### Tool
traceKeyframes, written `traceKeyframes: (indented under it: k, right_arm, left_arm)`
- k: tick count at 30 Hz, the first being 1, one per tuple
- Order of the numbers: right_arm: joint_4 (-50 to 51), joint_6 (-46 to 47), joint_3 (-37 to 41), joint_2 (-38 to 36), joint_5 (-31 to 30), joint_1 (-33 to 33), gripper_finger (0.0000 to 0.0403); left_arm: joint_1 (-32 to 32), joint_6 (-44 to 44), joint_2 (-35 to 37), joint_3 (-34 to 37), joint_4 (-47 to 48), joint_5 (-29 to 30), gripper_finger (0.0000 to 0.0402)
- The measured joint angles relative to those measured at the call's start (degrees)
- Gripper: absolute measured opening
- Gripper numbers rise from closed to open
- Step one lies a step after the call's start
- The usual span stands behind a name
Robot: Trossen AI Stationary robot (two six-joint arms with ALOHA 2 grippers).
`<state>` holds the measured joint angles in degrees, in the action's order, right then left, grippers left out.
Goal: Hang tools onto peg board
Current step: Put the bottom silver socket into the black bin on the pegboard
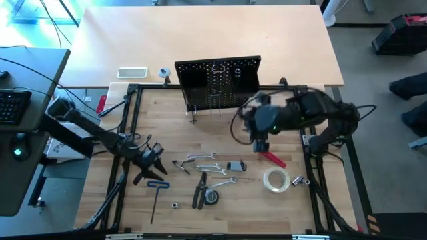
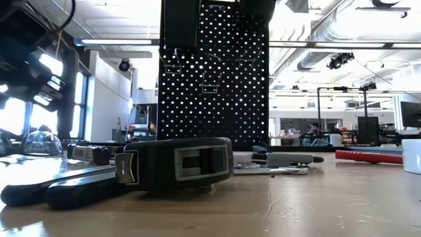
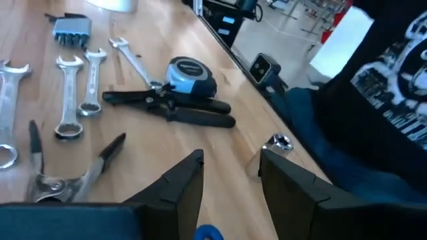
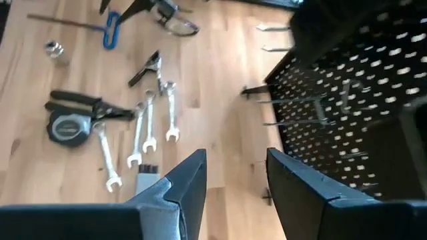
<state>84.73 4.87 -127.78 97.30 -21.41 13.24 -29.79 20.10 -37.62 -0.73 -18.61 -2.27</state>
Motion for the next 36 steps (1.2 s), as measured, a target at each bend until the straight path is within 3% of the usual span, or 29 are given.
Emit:
traceKeyframes:
  k: [10,17,30,36]
  right_arm:
    - [-8.87,5.91,15.07,0.02,0.69,4.47,0.0151]
    - [-16.49,9.29,22.85,0.09,0.85,8.26,0.0151]
    - [-23.76,13.3,27.47,0.04,-2.06,14.35,0.0151]
    - [-24.29,13.27,27.47,0.04,-4.78,16.42,0.0151]
  left_arm:
    - [-11.39,2.33,-15.31,-2.65,-8.3,10.63,0.0197]
    - [-14.74,2.36,-27.57,-8.38,-8.91,11.95,0.0231]
    - [-16.28,2.3,-50.45,-17.62,-18.97,13.14,0.023]
    - [-16.78,-0.02,-56.52,-22.67,-19.07,13.34,0.023]
